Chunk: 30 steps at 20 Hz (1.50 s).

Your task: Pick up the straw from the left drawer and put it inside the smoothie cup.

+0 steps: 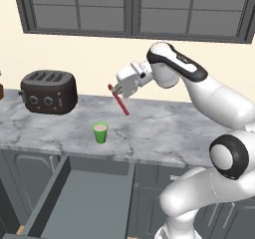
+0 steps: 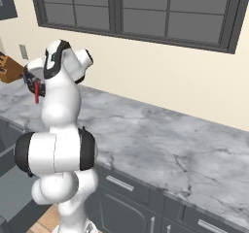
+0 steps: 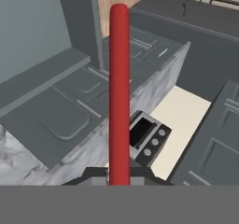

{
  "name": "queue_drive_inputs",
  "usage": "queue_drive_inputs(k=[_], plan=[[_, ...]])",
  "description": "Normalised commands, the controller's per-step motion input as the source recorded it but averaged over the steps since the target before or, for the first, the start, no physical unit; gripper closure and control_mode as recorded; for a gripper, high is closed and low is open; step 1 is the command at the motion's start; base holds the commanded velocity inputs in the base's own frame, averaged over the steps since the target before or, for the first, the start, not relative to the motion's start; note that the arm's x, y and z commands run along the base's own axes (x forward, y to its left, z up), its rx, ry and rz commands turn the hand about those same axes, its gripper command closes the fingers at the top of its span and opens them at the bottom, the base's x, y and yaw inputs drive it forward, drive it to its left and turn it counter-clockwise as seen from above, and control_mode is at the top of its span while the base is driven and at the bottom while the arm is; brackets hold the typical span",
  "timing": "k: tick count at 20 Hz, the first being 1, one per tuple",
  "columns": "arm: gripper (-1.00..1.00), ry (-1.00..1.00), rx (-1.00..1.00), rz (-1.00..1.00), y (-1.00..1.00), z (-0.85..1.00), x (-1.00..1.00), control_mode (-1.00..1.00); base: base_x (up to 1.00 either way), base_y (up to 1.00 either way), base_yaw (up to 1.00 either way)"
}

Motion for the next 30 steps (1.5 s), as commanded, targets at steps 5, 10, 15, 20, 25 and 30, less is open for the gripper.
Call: queue_drive_inputs(k=[5, 10, 15, 20, 25, 30], plan=[[1.0, -0.2, 0.21, 0.1, -0.02, -0.89, -0.06, -1.0, 0.0, 0.0, 0.0], [1.0, -0.26, 0.1, 0.09, -0.05, -0.77, -0.02, -1.0, 0.0, 0.0, 0.0], [1.0, -0.23, -0.01, 0.03, 0.0, -0.34, 0.21, -1.0, 0.0, 0.0, 0.0], [1.0, -0.27, -0.03, -0.06, 0.0, -0.11, 0.0, -1.0, 0.0, 0.0, 0.0], [1.0, -0.19, -0.2, -0.43, -0.1, -0.6, 0.0, -1.0, 0.0, 0.0, 0.0], [1.0, -0.24, -0.14, -0.49, 0.0, -0.24, 0.06, -1.0, 0.0, 0.0, 0.0]])
